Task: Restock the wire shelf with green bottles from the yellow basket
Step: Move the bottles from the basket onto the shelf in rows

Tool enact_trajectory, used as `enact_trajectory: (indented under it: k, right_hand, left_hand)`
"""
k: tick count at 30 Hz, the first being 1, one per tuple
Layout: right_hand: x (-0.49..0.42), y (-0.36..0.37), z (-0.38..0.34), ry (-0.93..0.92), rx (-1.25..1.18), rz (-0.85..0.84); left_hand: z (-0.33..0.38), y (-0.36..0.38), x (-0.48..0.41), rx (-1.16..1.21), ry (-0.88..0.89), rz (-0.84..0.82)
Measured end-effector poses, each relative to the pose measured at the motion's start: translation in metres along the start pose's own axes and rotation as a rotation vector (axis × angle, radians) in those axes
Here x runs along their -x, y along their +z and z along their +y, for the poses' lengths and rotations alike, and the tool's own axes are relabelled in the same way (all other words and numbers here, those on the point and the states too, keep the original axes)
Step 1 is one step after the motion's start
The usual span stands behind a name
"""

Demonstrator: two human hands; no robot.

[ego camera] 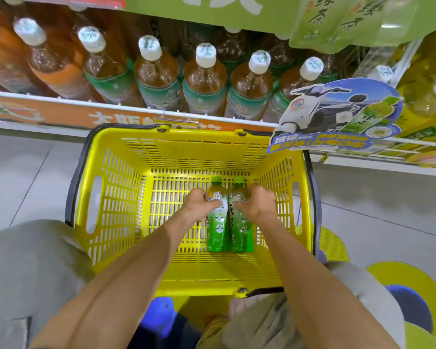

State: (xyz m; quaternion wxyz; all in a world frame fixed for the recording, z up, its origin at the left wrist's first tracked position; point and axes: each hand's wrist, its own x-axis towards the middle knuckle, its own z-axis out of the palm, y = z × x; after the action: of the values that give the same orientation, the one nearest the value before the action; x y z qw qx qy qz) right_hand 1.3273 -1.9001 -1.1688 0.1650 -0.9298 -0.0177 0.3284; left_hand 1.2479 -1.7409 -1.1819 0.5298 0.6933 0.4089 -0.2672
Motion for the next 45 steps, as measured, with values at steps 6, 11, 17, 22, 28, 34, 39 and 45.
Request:
enact_trajectory:
  k: [6, 11, 17, 22, 28, 34, 39, 45]
  right_hand:
    - [0.02, 0.032, -0.007, -0.006, -0.145, -0.105]
    - [0.03, 0.038, -0.011, -0.088, -0.189, -0.063]
    - [0.057, 0.024, -0.027, -0.186, -0.289, -0.039]
    - [0.105, -0.016, -0.04, -0.275, -0.397, 0.058]
    - [0.167, -0.089, -0.071, -0.407, -0.492, 0.142]
    - [0.225, -0.178, -0.116, -0.604, -0.584, 0.236]
    - [0.243, -0.253, -0.151, -0.754, -0.634, 0.338]
    - [0.239, -0.348, -0.159, -0.821, -0.586, 0.504]
  left_hand:
    - [-0.016, -0.01, 0.008, 0.165, -0.041, -0.015]
    - [-0.028, -0.024, 0.018, 0.298, -0.032, 0.005]
    - [-0.032, -0.053, 0.039, 0.326, 0.05, -0.016]
    - [-0.012, -0.078, 0.079, 0.336, 0.207, -0.034]
    - [0.038, -0.122, 0.163, 0.391, 0.427, -0.024]
    - [0.103, -0.181, 0.253, 0.421, 0.648, 0.051]
    - [0.181, -0.219, 0.314, 0.359, 0.843, 0.076]
    - [0.282, -0.216, 0.352, 0.172, 1.038, 0.188]
